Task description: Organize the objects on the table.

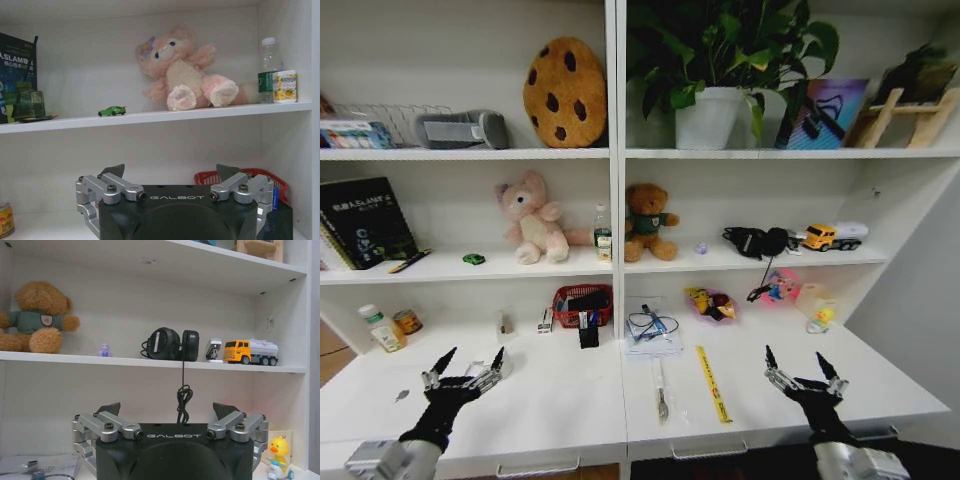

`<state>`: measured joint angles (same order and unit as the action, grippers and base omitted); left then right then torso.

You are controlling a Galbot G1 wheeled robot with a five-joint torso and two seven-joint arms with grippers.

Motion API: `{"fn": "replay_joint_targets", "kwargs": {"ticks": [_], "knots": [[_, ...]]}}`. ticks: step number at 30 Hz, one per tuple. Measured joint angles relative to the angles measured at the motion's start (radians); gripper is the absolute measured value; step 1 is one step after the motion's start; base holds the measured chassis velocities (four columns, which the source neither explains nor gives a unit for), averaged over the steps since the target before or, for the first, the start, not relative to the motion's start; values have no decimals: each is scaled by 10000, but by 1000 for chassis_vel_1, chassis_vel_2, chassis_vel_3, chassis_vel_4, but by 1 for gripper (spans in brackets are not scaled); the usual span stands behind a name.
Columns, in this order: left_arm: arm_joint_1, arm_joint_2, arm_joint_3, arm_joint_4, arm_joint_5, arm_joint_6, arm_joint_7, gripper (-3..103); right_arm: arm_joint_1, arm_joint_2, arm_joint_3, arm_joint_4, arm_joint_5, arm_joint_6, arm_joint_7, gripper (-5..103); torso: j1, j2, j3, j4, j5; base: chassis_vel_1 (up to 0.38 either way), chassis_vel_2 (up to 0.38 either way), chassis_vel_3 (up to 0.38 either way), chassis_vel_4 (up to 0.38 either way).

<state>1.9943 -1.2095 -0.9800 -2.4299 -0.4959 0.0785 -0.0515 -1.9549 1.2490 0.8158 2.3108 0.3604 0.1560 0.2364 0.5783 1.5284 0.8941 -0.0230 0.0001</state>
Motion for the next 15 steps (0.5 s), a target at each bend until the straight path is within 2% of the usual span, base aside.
{"fn": "replay_joint_targets", "kwargs": {"ticks": [7, 15], "knots": [[0, 0, 0, 0, 0, 0, 1, 100, 6, -3, -6, -9, 4, -5, -4, 100, 2, -2, 1, 2, 0, 203, 187, -204, -187], [0, 0, 0, 0, 0, 0, 1, 100, 7, -4, -9, -14, 5, -10, -6, 100, 2, -1, 0, 1, -3, 258, 268, -268, -257]]}}
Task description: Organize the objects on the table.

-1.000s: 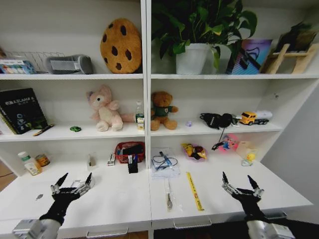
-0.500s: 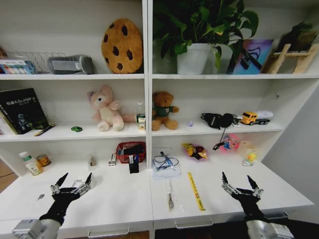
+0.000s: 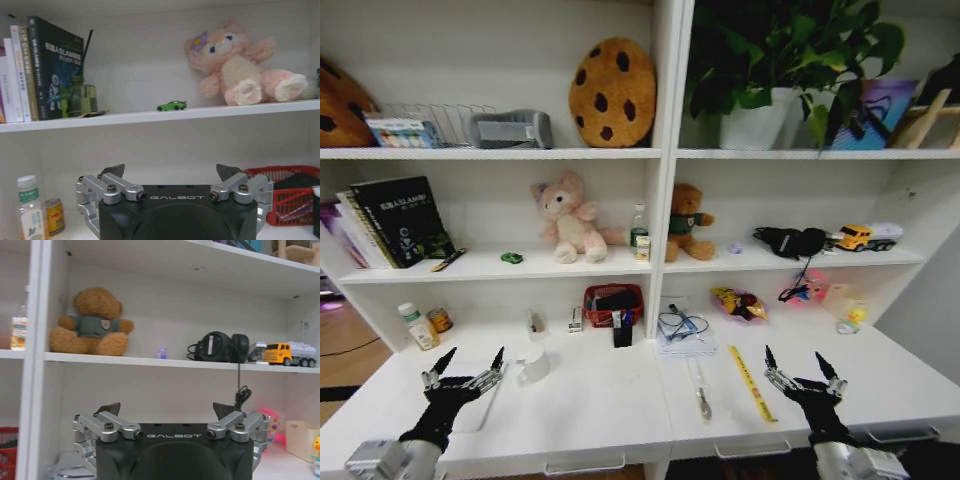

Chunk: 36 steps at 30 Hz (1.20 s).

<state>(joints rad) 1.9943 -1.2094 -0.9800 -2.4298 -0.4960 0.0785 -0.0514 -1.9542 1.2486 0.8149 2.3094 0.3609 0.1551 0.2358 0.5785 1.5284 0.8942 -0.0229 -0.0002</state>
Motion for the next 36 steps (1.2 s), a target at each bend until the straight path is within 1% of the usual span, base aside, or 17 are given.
{"fn": "replay_joint_targets", "kwargs": {"ticks": [2, 5, 8, 10, 11, 14, 15, 17, 18, 21, 22, 23, 25, 26, 29, 33, 36], "knots": [[0, 0, 0, 0, 0, 0, 0, 100, 1, 0, 1, 0, 0, 0, 0, 100, -1, 0, 0, -1, -3, 319, 317, -318, -318], [0, -1, 0, -1, 0, 0, 1, 100, 1, -1, 0, -2, 0, 0, 0, 100, -1, 0, 0, 1, 8, 343, 338, -348, -338], [0, 0, 0, 0, 0, 0, -2, 100, 0, 0, 0, -3, 0, 1, 0, 100, -1, 1, -1, -2, -8, 320, 361, -367, -366], [0, 0, 0, 0, 0, 0, -1, 100, 2, -1, -1, -5, 0, 0, 0, 100, -1, 0, 1, 0, 9, 368, 378, -388, -385], [0, 1, -1, 0, 1, 0, -2, 100, 2, -1, -2, -4, 0, 0, -2, 100, 0, 0, 0, 0, -4, 368, 382, -406, -374], [0, 1, 0, 0, 0, 0, -1, 100, 0, -1, 0, -4, 0, 0, 1, 100, -4, 2, -2, -4, -10, 368, 382, -375, -356], [0, 0, 0, -1, 0, 0, 0, 100, 2, -1, -3, -7, 1, 0, 1, 100, -3, 1, -1, -3, 15, 356, 372, -368, -362], [0, 1, 0, 0, 0, 0, -10, 100, 2, -1, -2, -6, 1, 0, -2, 100, -2, 2, -2, -2, -12, 348, 347, -353, -351], [0, 1, 0, 0, 0, 0, -10, 100, 2, -1, -2, -6, 1, 0, -2, 100, -2, 2, -2, -2, -12, 348, 352, -338, -339], [0, 1, 0, -1, 1, 0, 1, 100, 3, -2, -2, -6, 1, 1, 2, 100, -2, 0, 0, -5, 14, 357, 340, -355, -347], [1, 0, 0, 0, 0, 0, -5, 100, 4, -2, -3, -6, 1, 0, -2, 100, 0, -1, 2, 2, 8, 366, 332, -366, -311], [0, 1, 0, 0, 0, 0, -5, 100, 2, -1, -2, -4, 0, 1, -1, 100, -1, 1, -1, -4, -18, 304, 288, -272, -300], [0, 1, -1, 0, 1, 0, -5, 100, 1, -1, -3, -4, 1, 1, -1, 100, -4, 2, -3, -4, -6, 291, 288, -272, -269], [0, 1, -2, 0, 0, 0, -8, 100, 2, 0, -3, -5, 1, 1, -1, 100, -4, 2, -2, -4, 6, 291, 200, -248, -269], [0, 2, -1, 0, 0, 0, -7, 100, -1, 0, -3, -5, 1, 1, 0, 100, -4, 3, -2, -7, -7, 222, 141, -163, -171], [0, 1, -1, 0, 1, 0, -8, 100, 7, -3, -3, -5, 1, 2, 0, 100, 1, 0, 1, 8, 5, 60, 3, 33, -58], [0, 0, 2, 0, 1, 0, -6, 100, 7, -4, -1, -6, 1, 1, 1, 100, 3, -2, 3, 2, 6, -36, -12, 82, 21]]}}
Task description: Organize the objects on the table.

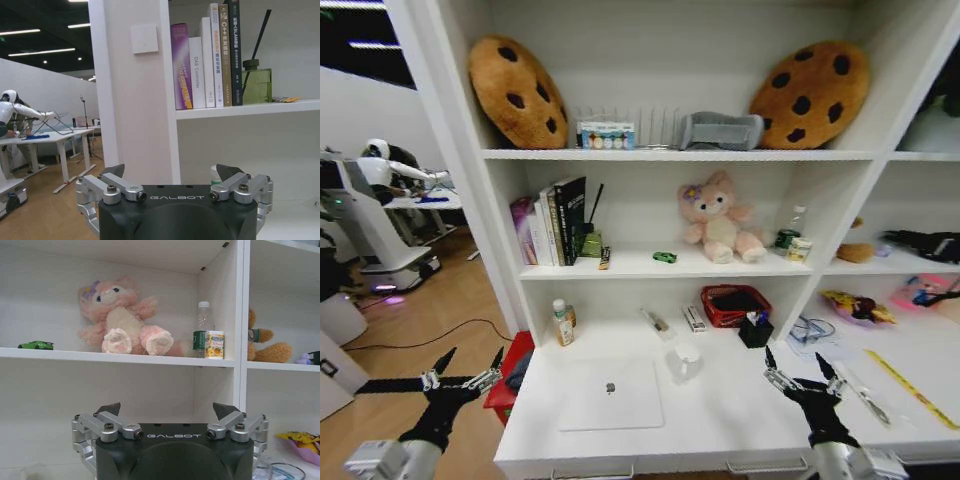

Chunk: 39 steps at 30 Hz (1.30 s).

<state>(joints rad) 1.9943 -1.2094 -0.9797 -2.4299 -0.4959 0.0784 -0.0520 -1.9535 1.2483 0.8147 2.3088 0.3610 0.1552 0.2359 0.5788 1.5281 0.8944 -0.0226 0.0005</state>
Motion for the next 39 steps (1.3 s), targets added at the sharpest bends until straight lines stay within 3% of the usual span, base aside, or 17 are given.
{"fn": "replay_joint_targets", "kwargs": {"ticks": [7, 17, 29, 32, 35, 38, 39], "knots": [[0, 0, 1, 0, 0, 0, 8, 100, -4, 0, 2, 0, 0, 0, 4, 100, -1, 1, -1, -7, -3, -38, -80, -30, 94], [0, 0, -3, -1, 0, 0, 5, 100, -5, 1, 0, 0, 0, 0, 4, 100, -8, 4, -4, -4, -4, 194, -158, -213, 170], [0, -1, -2, -1, 0, 0, 9, 100, -4, 2, 0, -1, 0, 0, 1, 100, -6, 3, -3, -5, 6, 293, -305, -298, 307], [0, -1, -3, 0, 0, 0, 6, 100, -5, 2, 0, 0, 0, 1, 0, 100, -8, 4, -5, -1, -19, 352, -387, -356, 378], [1, -1, -3, -2, 0, 0, 8, 100, -5, 2, 0, -2, 0, -1, 1, 100, -8, 3, -3, -5, 11, 394, -336, -364, 354], [1, -2, -3, 0, 0, 0, 4, 100, -8, 2, 0, 0, 0, 1, -1, 100, -12, 7, -6, 1, -19, 340, -301, -312, 331], [2, -2, -3, -1, 0, 0, 2, 100, -9, 2, 0, 0, 0, 1, 0, 100, -16, 10, -6, -3, 1, 297, -264, -287, 254]]}}
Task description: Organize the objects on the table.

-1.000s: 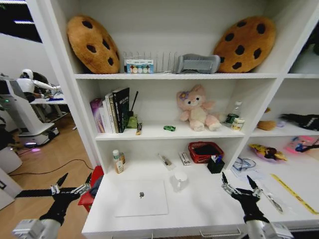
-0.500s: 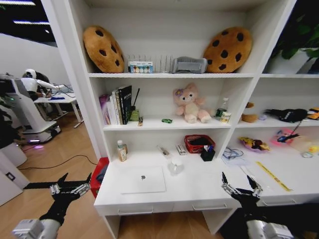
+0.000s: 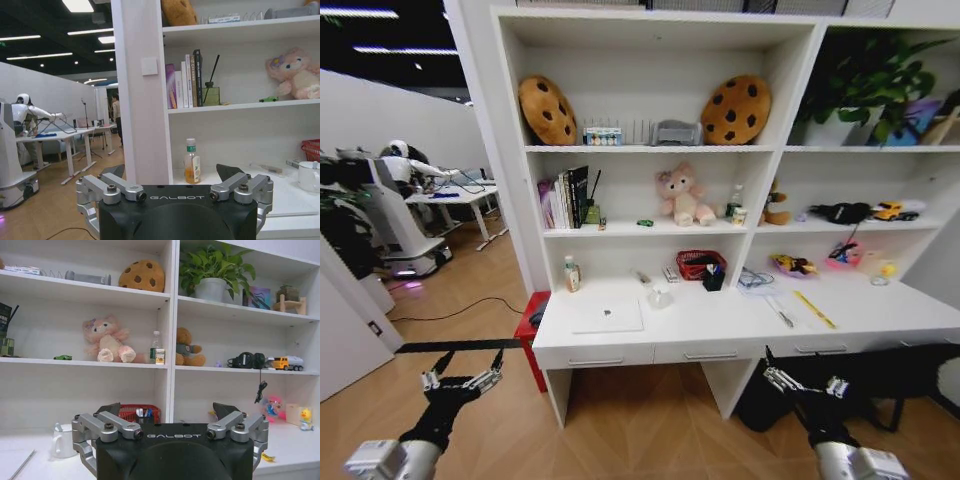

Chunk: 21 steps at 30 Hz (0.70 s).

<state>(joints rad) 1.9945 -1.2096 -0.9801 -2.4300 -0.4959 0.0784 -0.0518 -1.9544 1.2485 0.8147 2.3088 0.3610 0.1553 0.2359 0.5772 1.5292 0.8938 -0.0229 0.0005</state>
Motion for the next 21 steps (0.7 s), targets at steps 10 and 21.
{"fn": "replay_joint_targets", "kwargs": {"ticks": [10, 21], "knots": [[-4, 0, 2, 0, 0, 1, 2, 100, 6, -1, 0, 0, 0, 0, 0, 100, 21, -13, 8, -4, -2, 25, -33, -77, 58], [-2, 1, 3, 0, 0, 1, 2, 100, 5, -1, 0, 0, 0, 0, 0, 100, 10, -32, -4, -1, -6, -19, 24, 39, -15]]}}
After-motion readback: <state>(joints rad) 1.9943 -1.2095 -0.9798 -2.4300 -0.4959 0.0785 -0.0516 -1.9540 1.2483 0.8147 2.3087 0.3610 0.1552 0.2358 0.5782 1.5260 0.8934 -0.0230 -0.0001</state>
